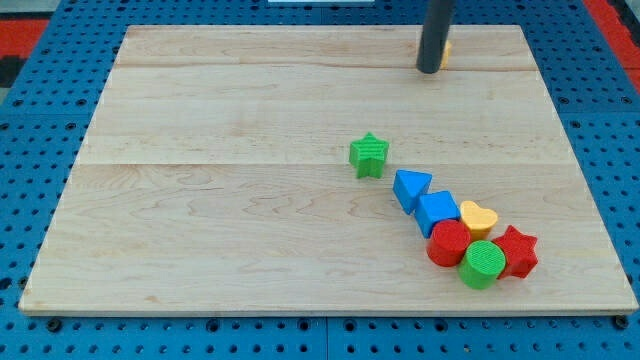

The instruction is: Move the green star below the yellow hexagon

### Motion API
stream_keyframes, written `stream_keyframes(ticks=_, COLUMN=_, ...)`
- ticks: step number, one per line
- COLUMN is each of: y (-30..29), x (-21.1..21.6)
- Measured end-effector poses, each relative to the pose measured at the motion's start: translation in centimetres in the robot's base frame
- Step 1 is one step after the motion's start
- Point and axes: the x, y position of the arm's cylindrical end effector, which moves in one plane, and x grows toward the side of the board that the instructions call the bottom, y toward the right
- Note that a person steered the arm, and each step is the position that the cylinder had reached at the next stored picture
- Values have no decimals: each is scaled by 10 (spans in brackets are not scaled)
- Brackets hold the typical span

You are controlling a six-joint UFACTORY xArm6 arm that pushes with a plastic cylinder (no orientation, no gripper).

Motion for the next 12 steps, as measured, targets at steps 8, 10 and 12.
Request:
stream_keyframes(ticks=8, y=-54, x=149)
stream_keyframes(ticks=10, y=-12, x=136)
stream_keyframes(ticks=12, y=13, x=163)
